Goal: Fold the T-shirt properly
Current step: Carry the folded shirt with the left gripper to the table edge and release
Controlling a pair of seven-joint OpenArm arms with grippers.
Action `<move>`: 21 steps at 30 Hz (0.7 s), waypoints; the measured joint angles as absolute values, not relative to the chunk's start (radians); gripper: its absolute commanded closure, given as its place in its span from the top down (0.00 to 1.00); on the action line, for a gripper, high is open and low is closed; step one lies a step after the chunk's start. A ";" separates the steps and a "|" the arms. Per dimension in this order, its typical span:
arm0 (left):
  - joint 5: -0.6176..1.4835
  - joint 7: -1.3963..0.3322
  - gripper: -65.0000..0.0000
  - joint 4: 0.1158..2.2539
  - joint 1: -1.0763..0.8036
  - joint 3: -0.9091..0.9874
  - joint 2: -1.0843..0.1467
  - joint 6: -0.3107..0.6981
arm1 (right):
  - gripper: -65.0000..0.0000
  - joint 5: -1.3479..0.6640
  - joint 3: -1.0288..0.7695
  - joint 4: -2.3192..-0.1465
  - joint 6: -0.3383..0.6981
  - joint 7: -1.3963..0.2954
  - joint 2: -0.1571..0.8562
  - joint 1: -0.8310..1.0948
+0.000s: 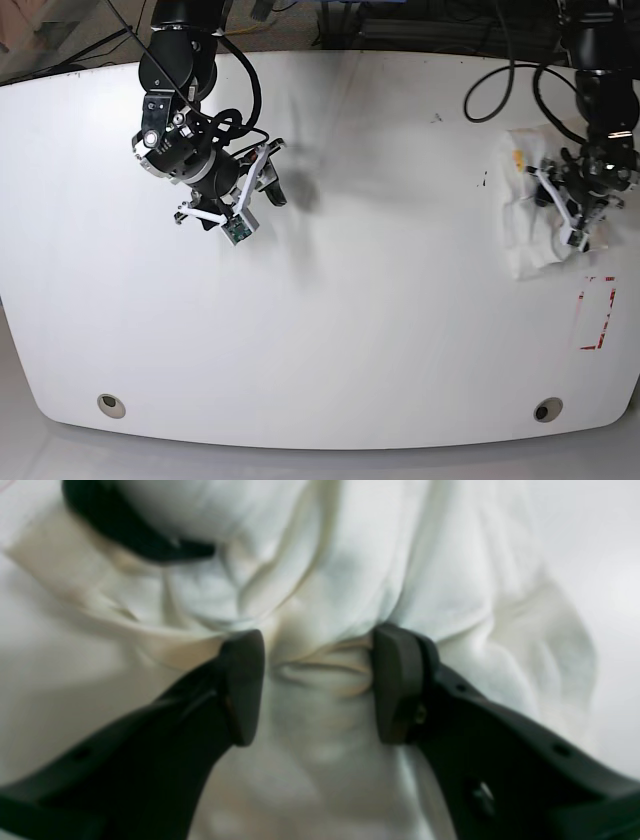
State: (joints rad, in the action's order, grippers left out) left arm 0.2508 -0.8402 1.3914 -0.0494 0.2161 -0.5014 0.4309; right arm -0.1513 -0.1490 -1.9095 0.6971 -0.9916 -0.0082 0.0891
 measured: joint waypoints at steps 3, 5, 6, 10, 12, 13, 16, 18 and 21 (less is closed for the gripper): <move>0.239 -0.789 0.48 1.254 -0.014 0.274 -0.567 0.489 | 0.48 -0.150 -0.149 -1.918 0.696 -0.993 -0.008 0.104; 0.234 -0.733 0.48 1.172 -0.004 0.282 -0.617 0.514 | 0.48 -0.149 -0.148 -1.933 0.697 -0.995 -0.008 0.115; 0.227 -0.719 0.49 1.143 -0.002 0.281 -0.641 0.528 | 0.48 -0.149 -0.147 -1.937 0.697 -0.996 -0.008 0.117; 0.212 -0.680 0.49 1.089 -0.009 0.280 -0.703 0.582 | 0.48 -0.150 -0.145 -1.937 0.697 -0.992 -0.009 0.122; 0.206 -0.675 0.48 1.087 -0.012 0.278 -0.728 0.606 | 0.48 -0.153 -0.144 -1.938 0.697 -0.992 -0.009 0.131; 0.206 -0.675 0.48 1.087 -0.013 0.276 -0.741 0.618 | 0.48 -0.153 -0.144 -1.939 0.697 -0.993 -0.009 0.134; 0.205 -0.675 0.48 1.096 -0.013 0.279 -0.772 0.667 | 0.48 -0.153 -0.144 -1.952 0.697 -0.996 -0.008 0.136; 0.202 -0.686 0.48 1.138 -0.008 0.322 -0.774 0.697 | 0.48 -0.153 -0.145 -1.952 0.697 -0.995 -0.008 0.132; 0.202 -0.686 0.48 1.236 -0.018 0.408 -0.767 0.700 | 0.48 -0.152 -0.146 -1.957 0.698 -0.995 -0.010 0.131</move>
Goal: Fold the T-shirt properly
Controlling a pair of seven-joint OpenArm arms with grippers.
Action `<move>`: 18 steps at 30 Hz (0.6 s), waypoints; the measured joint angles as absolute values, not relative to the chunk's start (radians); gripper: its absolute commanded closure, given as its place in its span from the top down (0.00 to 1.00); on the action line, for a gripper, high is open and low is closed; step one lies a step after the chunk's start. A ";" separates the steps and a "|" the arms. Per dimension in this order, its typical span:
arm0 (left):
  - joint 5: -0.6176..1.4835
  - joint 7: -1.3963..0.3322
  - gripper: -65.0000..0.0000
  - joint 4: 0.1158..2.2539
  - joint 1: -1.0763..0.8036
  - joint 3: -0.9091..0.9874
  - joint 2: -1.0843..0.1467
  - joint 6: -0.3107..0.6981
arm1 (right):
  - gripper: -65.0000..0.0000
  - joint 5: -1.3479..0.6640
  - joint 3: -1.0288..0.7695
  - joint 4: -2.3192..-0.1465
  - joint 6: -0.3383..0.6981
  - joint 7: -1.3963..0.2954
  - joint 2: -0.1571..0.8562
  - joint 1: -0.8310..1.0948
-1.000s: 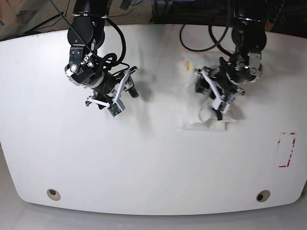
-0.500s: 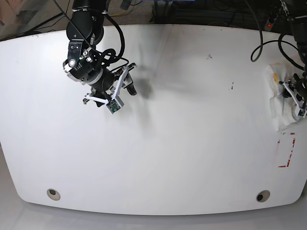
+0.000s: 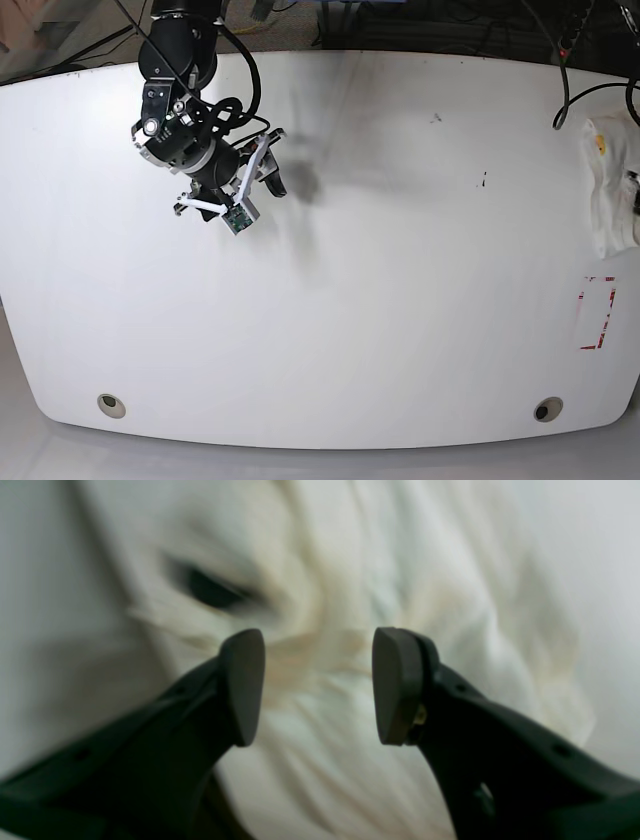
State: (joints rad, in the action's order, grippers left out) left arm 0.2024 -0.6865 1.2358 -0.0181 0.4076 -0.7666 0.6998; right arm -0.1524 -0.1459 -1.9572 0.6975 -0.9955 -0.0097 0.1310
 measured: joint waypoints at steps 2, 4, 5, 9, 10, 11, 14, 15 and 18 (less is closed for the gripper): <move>0.202 -0.667 0.48 1.324 -0.033 0.467 -0.748 0.699 | 0.48 -0.152 -0.146 -1.957 0.697 -0.995 -0.008 0.128; 0.191 -0.663 0.48 1.399 -0.051 0.498 -0.711 0.690 | 0.48 -0.145 -0.147 -1.957 0.697 -0.982 -0.005 0.120; 0.192 -0.665 0.48 1.438 -0.059 0.498 -0.690 0.693 | 0.48 -0.124 -0.147 -1.957 0.698 -0.971 -0.002 0.115; 0.190 -0.685 0.48 1.574 -0.068 0.488 -0.549 0.698 | 0.48 0.002 -0.144 -1.957 0.699 -0.858 -0.003 0.100; 0.192 -0.678 0.48 1.611 -0.070 0.484 -0.508 0.692 | 0.48 0.036 -0.145 -1.957 0.699 -0.812 -0.003 0.101; 0.190 -0.671 0.48 1.641 -0.070 0.473 -0.471 0.677 | 0.48 0.058 -0.147 -1.956 0.699 -0.765 -0.002 0.104; 0.056 -0.612 0.48 1.720 -0.072 0.379 -0.366 0.596 | 0.48 0.129 -0.151 -1.953 0.699 -0.651 0.000 0.106; 0.014 -0.577 0.48 1.732 -0.077 0.342 -0.331 0.589 | 0.48 0.147 -0.152 -1.943 0.699 -0.618 0.004 0.106; -0.119 -0.434 0.48 1.761 -0.128 0.264 -0.199 0.572 | 0.48 0.197 -0.176 -1.891 0.708 -0.497 0.013 0.103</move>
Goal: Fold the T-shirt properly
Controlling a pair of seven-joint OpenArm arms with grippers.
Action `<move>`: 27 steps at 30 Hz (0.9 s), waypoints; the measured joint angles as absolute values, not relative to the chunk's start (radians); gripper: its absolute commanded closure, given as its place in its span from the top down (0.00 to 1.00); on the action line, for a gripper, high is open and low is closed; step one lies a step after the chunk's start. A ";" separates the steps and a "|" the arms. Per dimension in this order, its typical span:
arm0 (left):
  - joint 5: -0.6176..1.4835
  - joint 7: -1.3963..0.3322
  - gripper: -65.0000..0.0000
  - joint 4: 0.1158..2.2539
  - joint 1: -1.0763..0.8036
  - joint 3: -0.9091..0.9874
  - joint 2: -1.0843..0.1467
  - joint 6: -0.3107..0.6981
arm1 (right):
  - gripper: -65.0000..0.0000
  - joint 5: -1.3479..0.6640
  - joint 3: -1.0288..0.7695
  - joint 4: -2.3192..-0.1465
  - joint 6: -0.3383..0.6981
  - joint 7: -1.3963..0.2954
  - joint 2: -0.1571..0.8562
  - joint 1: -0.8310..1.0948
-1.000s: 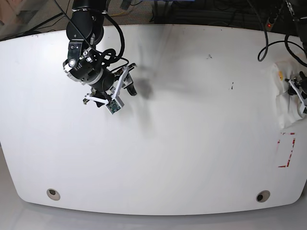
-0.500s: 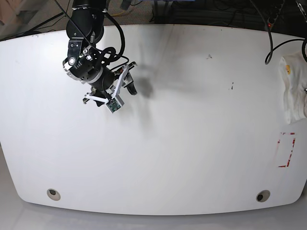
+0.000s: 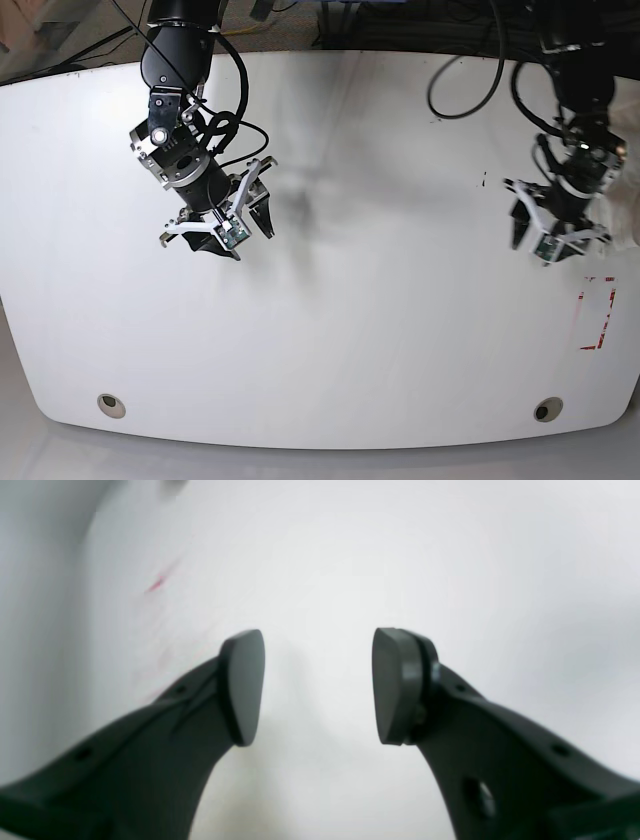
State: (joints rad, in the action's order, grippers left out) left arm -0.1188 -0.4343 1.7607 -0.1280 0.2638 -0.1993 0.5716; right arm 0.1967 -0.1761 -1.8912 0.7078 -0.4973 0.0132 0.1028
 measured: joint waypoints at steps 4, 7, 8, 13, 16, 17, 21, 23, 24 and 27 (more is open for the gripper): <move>-0.264 -0.267 0.48 1.764 -0.206 0.236 -0.059 0.513 | 0.48 0.218 -0.271 -1.808 0.702 -0.318 0.026 0.106; -0.284 -0.162 0.48 1.765 -0.257 0.237 -0.017 0.470 | 0.48 0.229 -0.323 -1.745 0.677 -0.215 0.031 0.122; -0.284 -0.144 0.48 1.766 -0.272 0.241 -0.012 0.458 | 0.48 0.228 -0.335 -1.732 0.669 -0.183 0.033 0.132; -0.284 -0.101 0.37 1.771 -0.398 0.249 0.000 0.432 | 0.48 0.175 -0.390 -1.699 0.674 -0.152 0.030 0.211; -0.284 -0.104 0.26 1.802 -0.500 0.249 0.003 0.426 | 0.48 0.081 -0.403 -1.704 0.670 -0.145 0.067 0.290; -0.284 -0.108 0.23 1.816 -0.534 0.249 0.008 0.425 | 0.48 0.062 -0.406 -1.707 0.669 -0.141 0.077 0.318; -0.278 -0.168 0.21 1.894 -0.679 0.262 0.025 0.432 | 0.48 -0.010 -0.406 -1.713 0.659 -0.149 0.101 0.451; -0.276 -0.188 0.21 1.925 -0.745 0.275 0.024 0.427 | 0.48 -0.066 -0.406 -1.721 0.662 -0.140 0.101 0.526; -0.277 -0.202 0.21 1.931 -0.770 0.277 0.022 0.425 | 0.48 -0.088 -0.406 -1.721 0.662 -0.139 0.101 0.556; -0.275 -0.226 0.21 1.934 -0.850 0.277 0.025 0.419 | 0.48 -0.142 -0.406 -1.720 0.662 -0.142 0.100 0.655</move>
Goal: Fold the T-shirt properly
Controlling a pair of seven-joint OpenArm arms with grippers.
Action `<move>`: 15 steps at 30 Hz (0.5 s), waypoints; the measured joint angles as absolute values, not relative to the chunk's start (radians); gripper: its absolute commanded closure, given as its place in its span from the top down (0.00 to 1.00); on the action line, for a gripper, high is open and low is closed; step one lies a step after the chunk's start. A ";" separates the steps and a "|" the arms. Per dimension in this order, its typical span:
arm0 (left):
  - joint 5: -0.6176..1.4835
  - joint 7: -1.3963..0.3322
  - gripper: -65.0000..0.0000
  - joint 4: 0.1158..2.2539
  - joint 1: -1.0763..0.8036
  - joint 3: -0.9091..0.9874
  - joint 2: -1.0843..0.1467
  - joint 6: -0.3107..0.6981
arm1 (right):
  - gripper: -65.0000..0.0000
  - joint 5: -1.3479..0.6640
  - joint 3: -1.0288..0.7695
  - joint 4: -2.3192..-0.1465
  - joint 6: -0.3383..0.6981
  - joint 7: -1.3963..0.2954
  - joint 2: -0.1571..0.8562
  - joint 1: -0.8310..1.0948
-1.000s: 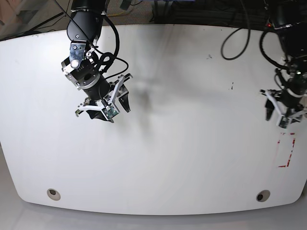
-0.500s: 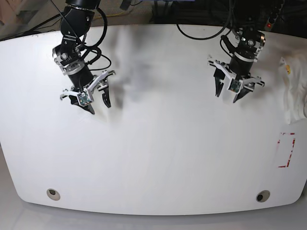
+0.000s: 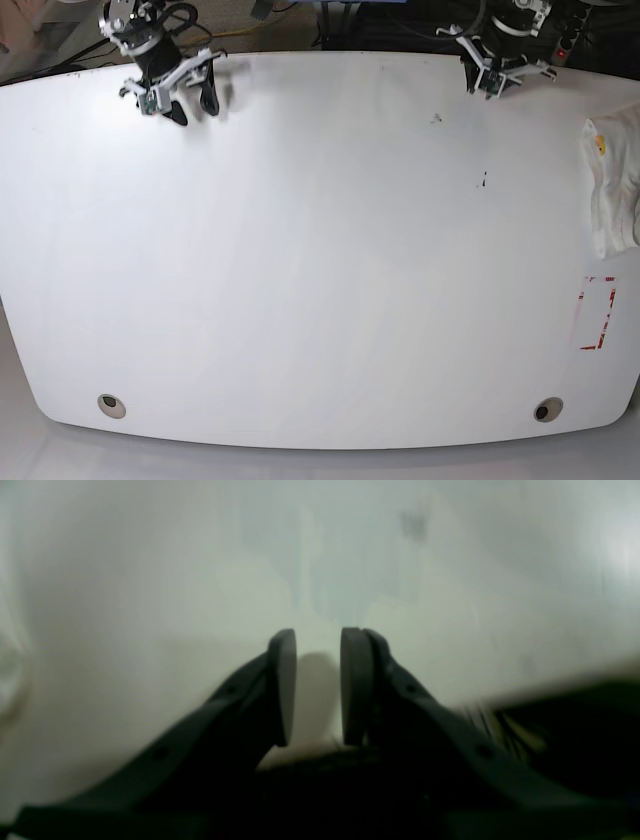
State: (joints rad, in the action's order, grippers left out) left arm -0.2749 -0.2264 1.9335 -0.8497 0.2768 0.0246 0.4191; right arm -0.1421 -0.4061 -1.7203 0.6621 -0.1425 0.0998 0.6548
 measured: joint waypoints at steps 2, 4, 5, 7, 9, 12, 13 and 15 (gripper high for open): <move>-0.218 -0.221 0.21 1.934 -0.896 0.273 0.025 0.421 | 0.48 -0.177 -0.408 -1.726 0.666 -0.146 0.100 0.701; -0.148 -0.218 0.21 1.935 -0.944 0.270 0.028 0.422 | 0.48 -0.211 -0.421 -1.748 0.671 -0.141 0.099 0.749; -0.119 -0.218 0.21 1.935 -0.968 0.268 0.030 0.425 | 0.48 -0.227 -0.428 -1.761 0.672 -0.135 0.099 0.776; -0.081 -0.220 0.21 1.936 -1.006 0.268 0.030 0.427 | 0.48 -0.250 -0.435 -1.782 0.668 -0.131 0.101 0.825; -0.060 -0.220 0.21 1.938 -1.045 0.270 0.028 0.424 | 0.48 -0.272 -0.437 -1.794 0.662 -0.130 0.100 0.884; -0.051 -0.216 0.21 1.942 -1.101 0.270 0.027 0.419 | 0.48 -0.296 -0.435 -1.801 0.670 -0.133 0.097 0.976; -0.051 -0.219 0.21 1.941 -1.115 0.271 0.027 0.419 | 0.48 -0.297 -0.435 -1.801 0.669 -0.135 0.097 1.005; -0.050 -0.220 0.21 1.933 -1.132 0.273 0.027 0.419 | 0.48 -0.298 -0.435 -1.802 0.670 -0.134 0.097 1.045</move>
